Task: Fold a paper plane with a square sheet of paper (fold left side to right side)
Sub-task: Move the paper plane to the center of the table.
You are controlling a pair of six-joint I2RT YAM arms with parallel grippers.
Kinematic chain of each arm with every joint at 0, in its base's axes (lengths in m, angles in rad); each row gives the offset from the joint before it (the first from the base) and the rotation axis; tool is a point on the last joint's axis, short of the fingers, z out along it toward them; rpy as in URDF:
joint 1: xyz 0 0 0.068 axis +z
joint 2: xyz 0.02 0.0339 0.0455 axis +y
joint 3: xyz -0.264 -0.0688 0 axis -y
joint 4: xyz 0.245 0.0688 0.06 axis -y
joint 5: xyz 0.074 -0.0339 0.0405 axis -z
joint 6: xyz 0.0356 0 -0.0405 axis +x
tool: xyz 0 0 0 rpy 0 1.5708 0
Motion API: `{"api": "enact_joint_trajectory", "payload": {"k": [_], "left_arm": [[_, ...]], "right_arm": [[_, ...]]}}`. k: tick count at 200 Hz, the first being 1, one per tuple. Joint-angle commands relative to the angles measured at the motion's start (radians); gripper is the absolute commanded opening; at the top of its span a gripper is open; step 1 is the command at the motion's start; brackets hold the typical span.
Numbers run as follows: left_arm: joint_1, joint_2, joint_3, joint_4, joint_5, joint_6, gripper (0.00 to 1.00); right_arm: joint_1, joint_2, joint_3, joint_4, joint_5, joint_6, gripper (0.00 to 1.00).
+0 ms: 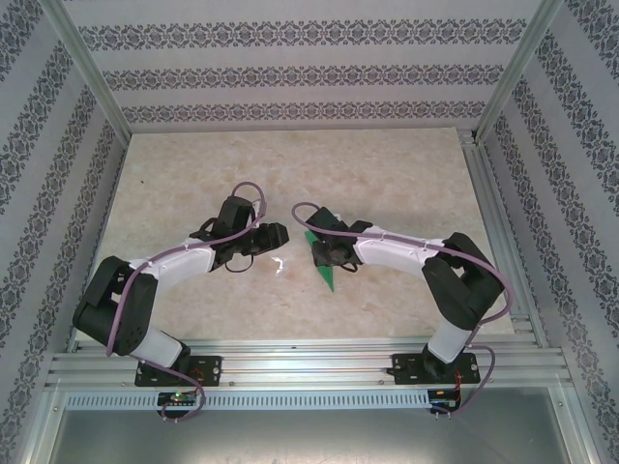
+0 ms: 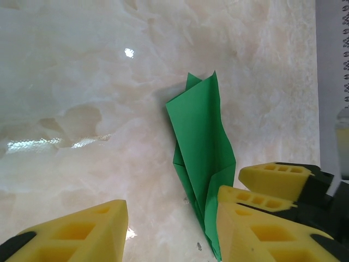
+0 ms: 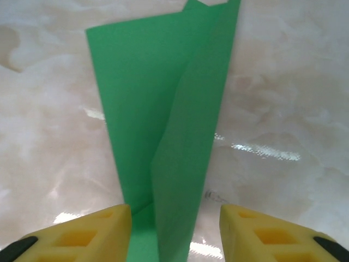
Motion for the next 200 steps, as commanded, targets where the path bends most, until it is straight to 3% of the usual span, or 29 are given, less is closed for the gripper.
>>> {"api": "enact_joint_trajectory", "payload": {"k": [1, 30, 55, 93, 141, 162, 200], "left_arm": [[0.011, -0.029, 0.0, -0.013, -0.016, 0.008, 0.47], [0.011, -0.023, 0.013, -0.022, -0.012, 0.014, 0.48], [0.01, 0.008, 0.032, 0.007, 0.029, 0.004, 0.49], [-0.01, 0.089, 0.097, 0.029, 0.074, 0.002, 0.52], [-0.035, 0.128, 0.135, 0.052, 0.048, -0.014, 0.52], [-0.035, 0.107, 0.13, 0.031, 0.013, 0.003, 0.55], [-0.033, 0.064, 0.09, -0.005, -0.069, 0.02, 0.59]], "right_arm": [[-0.025, 0.01, 0.008, -0.045, 0.031, 0.002, 0.38], [-0.079, -0.049, -0.069, 0.017, -0.057, -0.02, 0.21], [-0.147, -0.095, -0.145, 0.081, -0.16, -0.036, 0.18], [-0.233, -0.146, -0.194, 0.08, -0.215, -0.066, 0.26], [-0.25, -0.314, -0.115, -0.135, -0.197, -0.028, 0.38], [-0.214, -0.37, -0.106, -0.194, -0.195, 0.045, 0.39], [-0.022, -0.312, -0.04, -0.245, -0.076, 0.132, 0.43]]}}
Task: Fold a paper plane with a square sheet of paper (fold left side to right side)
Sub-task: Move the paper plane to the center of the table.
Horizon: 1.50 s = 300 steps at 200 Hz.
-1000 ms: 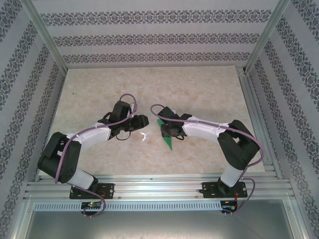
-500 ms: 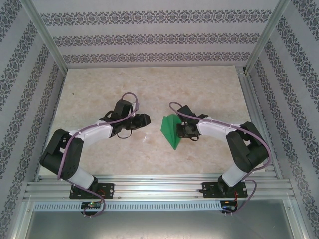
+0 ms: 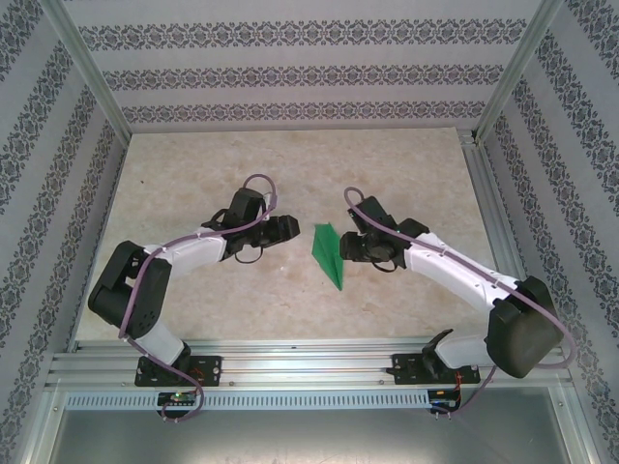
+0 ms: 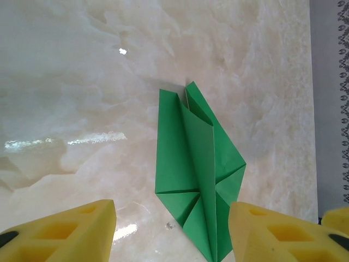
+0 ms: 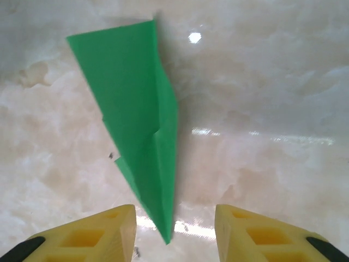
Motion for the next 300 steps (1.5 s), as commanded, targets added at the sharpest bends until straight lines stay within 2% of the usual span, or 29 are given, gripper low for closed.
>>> {"api": "enact_joint_trajectory", "payload": {"k": [1, 35, 105, 187, 210, 238, 300], "left_arm": [[-0.005, -0.051, -0.022, -0.013, -0.073, 0.017, 0.59], [0.017, -0.104, -0.076, -0.028, -0.124, 0.002, 0.64], [0.041, -0.175, -0.142, -0.058, -0.14, 0.019, 0.68], [0.043, -0.17, -0.144, -0.071, -0.144, 0.033, 0.68], [0.044, -0.168, -0.148, -0.069, -0.139, 0.034, 0.68], [0.043, -0.166, -0.152, -0.067, -0.141, 0.035, 0.68], [0.043, -0.157, -0.155, -0.06, -0.139, 0.036, 0.68]], "right_arm": [[0.097, 0.062, 0.056, -0.072, 0.073, 0.075, 0.43], [0.191, 0.25, 0.19, -0.121, 0.136, 0.063, 0.49], [0.208, 0.44, 0.303, -0.198, 0.232, 0.026, 0.53], [0.21, 0.512, 0.315, -0.159, 0.197, 0.005, 0.52], [0.212, 0.534, 0.329, -0.185, 0.219, 0.001, 0.53], [0.215, 0.485, 0.31, -0.167, 0.211, 0.008, 0.58], [0.218, 0.399, 0.274, -0.215, 0.253, 0.032, 0.59]]}}
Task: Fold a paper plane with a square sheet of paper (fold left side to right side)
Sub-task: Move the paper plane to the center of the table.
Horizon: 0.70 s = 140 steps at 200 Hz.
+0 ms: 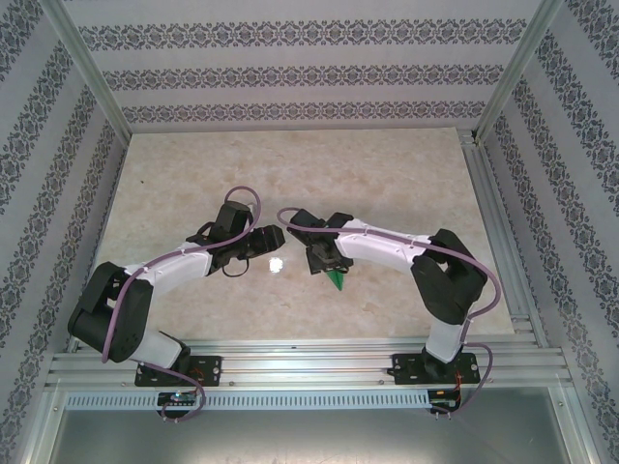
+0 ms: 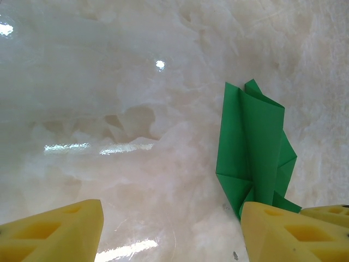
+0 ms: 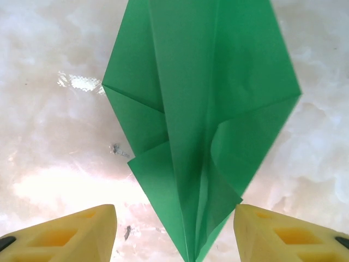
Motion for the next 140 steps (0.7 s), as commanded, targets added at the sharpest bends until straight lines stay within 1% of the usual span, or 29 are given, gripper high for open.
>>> {"api": "enact_joint_trajectory", "payload": {"k": [1, 50, 68, 97, 140], "left_arm": [[0.015, -0.005, -0.007, -0.001, -0.01, 0.027, 0.68], [0.015, -0.007, -0.011, -0.004, -0.008, 0.029, 0.68], [0.015, -0.008, -0.01, -0.005, -0.007, 0.03, 0.68], [0.015, -0.003, -0.01, -0.004, -0.006, 0.03, 0.68], [0.015, -0.001, -0.007, -0.01, -0.008, 0.032, 0.69]], "right_arm": [[0.015, -0.045, -0.027, -0.022, 0.043, 0.016, 0.59], [0.019, 0.011, -0.04, 0.023, 0.002, 0.012, 0.56], [0.019, 0.033, -0.034, 0.044, -0.013, 0.003, 0.53], [0.014, 0.073, -0.02, 0.056, -0.014, -0.009, 0.54], [-0.026, 0.066, -0.069, 0.141, -0.089, -0.011, 0.53]]}}
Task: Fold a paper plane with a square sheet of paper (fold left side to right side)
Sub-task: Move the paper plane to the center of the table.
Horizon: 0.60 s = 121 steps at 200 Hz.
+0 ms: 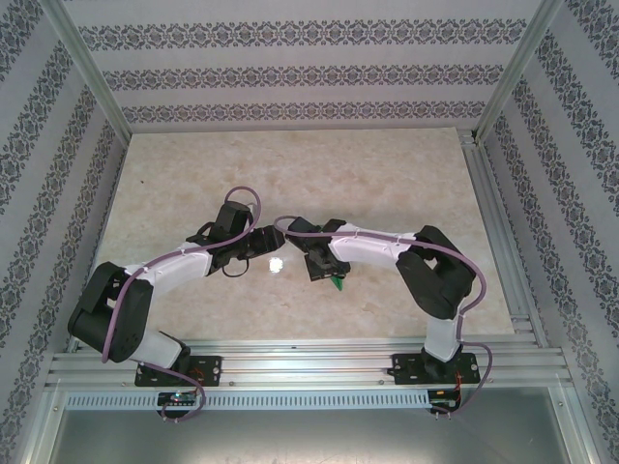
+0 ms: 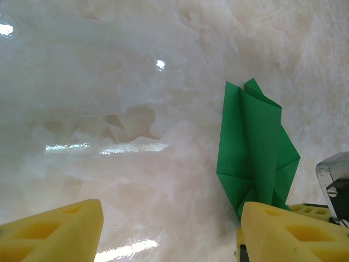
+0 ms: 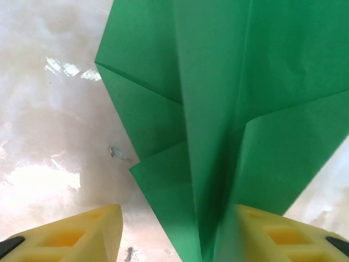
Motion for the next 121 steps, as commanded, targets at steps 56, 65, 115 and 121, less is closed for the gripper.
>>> {"api": "enact_joint_trajectory", "payload": {"k": [56, 65, 115, 121], "left_arm": [[0.016, 0.009, -0.003, -0.012, -0.007, 0.028, 0.69], [0.016, 0.012, -0.003, -0.012, -0.007, 0.027, 0.69], [0.016, 0.012, -0.001, -0.017, -0.007, 0.025, 0.69], [0.015, 0.012, -0.002, -0.017, -0.006, 0.026, 0.69]], "right_arm": [[-0.099, -0.051, -0.122, 0.166, -0.146, -0.021, 0.54], [-0.115, -0.064, -0.14, 0.191, -0.175, -0.021, 0.54], [-0.159, -0.122, -0.177, 0.202, -0.182, -0.032, 0.51], [-0.161, -0.129, -0.177, 0.197, -0.174, -0.033, 0.5]]}}
